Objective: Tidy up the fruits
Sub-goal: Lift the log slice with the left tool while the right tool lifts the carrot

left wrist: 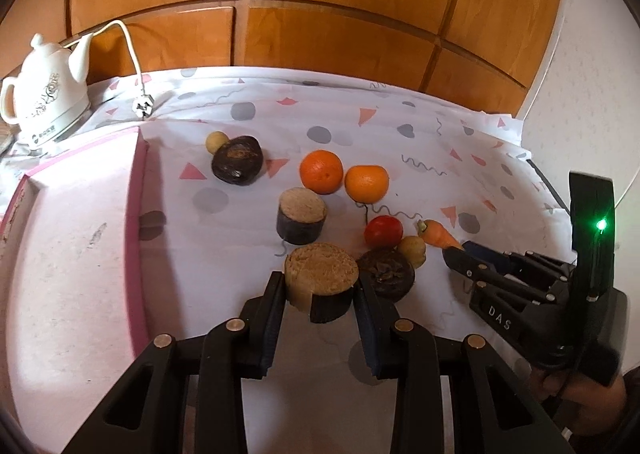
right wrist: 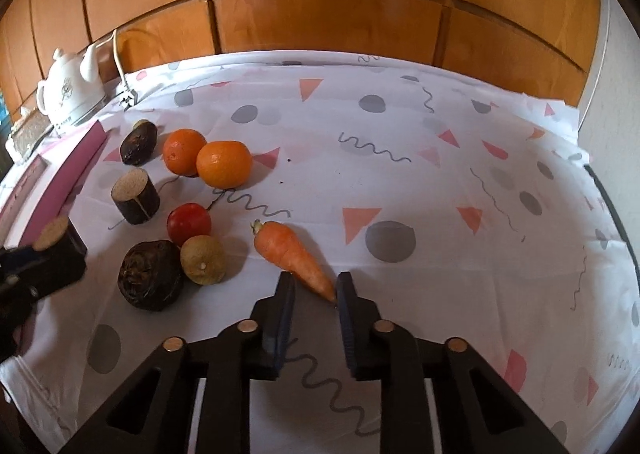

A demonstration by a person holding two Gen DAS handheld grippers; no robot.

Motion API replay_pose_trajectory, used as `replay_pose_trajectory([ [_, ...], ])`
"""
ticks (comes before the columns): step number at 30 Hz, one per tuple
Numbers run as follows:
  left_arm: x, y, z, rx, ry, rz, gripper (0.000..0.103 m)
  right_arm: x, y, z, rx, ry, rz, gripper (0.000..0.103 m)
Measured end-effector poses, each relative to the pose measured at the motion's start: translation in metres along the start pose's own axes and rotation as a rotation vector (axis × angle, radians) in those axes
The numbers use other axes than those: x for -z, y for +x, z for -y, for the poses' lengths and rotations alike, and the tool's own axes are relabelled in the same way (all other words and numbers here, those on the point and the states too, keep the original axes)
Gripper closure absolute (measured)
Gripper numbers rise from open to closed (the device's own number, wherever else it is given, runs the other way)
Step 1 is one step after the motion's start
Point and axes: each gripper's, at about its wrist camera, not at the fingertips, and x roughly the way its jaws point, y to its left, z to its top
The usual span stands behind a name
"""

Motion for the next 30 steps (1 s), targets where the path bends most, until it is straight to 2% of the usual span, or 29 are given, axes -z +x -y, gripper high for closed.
replay_pose_trajectory([
  [1,0.0,-0.002,-0.002,-0.003,-0.003,0.002,0.068,0.001,0.0,-0.002,0.0,-0.01,0.002,0.091],
  [6,-0.002,-0.011,-0.01,-0.008,-0.022,0.013,0.068,0.003,-0.005,-0.01,0.028,-0.053,-0.004,0.093],
  [19,-0.006,-0.041,-0.033,-0.037,-0.067,0.074,0.068,0.005,-0.032,0.007,-0.066,0.1,-0.012,0.094],
  [22,-0.006,-0.045,-0.038,-0.038,-0.081,0.083,0.068,0.005,-0.036,0.005,-0.072,0.101,-0.009,0.094],
  [29,-0.005,-0.05,-0.043,-0.042,-0.083,0.09,0.068,0.01,-0.024,-0.001,-0.108,0.084,-0.077,0.094],
  [30,-0.004,-0.051,-0.043,-0.041,-0.084,0.091,0.068,0.009,-0.021,-0.003,-0.1,0.067,-0.08,0.09],
])
